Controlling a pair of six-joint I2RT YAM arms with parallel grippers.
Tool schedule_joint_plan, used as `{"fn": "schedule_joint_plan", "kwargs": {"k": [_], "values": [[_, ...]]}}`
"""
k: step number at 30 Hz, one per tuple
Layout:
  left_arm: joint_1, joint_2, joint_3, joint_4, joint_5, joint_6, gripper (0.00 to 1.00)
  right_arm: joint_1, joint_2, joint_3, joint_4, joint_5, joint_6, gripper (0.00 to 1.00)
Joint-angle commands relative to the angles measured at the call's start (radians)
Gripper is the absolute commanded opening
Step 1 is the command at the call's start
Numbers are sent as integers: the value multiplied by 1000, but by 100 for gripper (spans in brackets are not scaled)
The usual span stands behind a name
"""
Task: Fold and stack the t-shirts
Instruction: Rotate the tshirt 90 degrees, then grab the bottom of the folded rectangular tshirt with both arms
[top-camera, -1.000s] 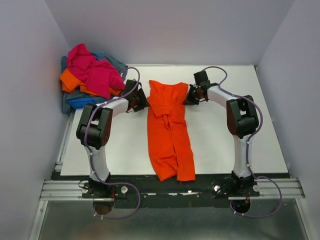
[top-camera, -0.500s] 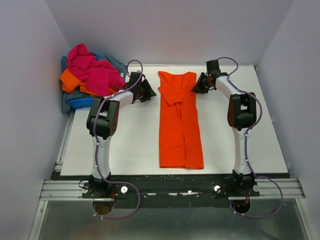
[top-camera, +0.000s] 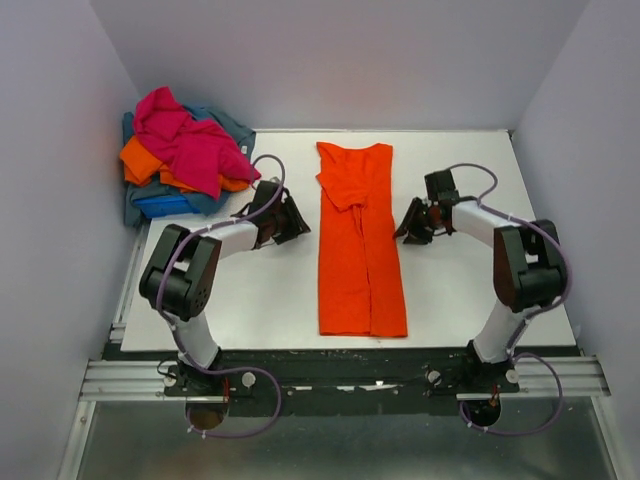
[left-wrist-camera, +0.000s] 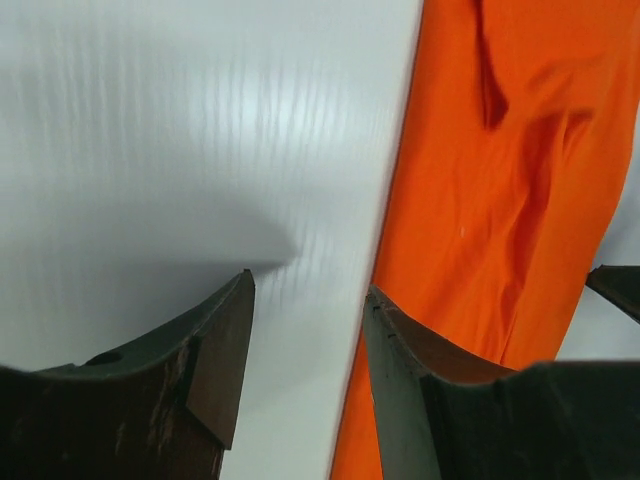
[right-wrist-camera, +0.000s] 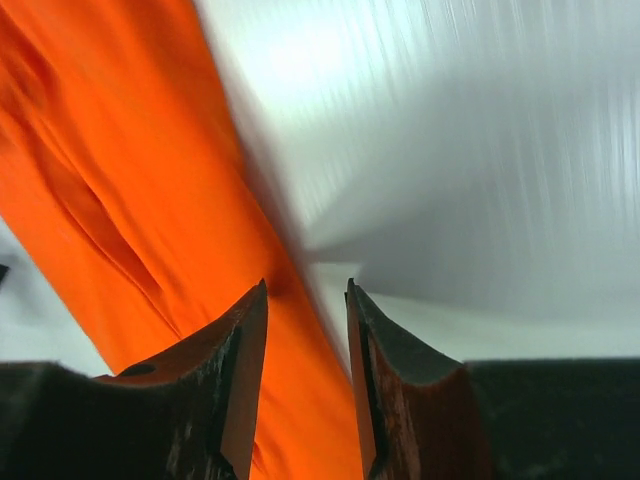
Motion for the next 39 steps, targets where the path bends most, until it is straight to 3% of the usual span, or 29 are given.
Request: {"fn": "schedule_joint_plan", "kwargs": {"k": [1, 8, 15, 27, 35, 39], "values": [[-125, -183, -196, 13, -80, -29, 57, 52, -232, -309, 84, 3, 28, 44], [-257, -421, -469, 6, -111, -145, 57, 159, -573, -595, -55, 102, 77, 44], [-372, -579, -592, -47, -136, -240, 56, 257, -774, -756, -149, 73, 163, 42], [-561, -599, -638, -60, -136, -384, 53, 339, -908, -815, -267, 44, 203, 32], [-604, -624, -631, -135, -150, -423, 51, 360, -926, -821, -276, -8, 189, 32], [-607, -621, -632, -135, -133, -424, 45, 377, -919, -830, -239, -45, 183, 30]]}}
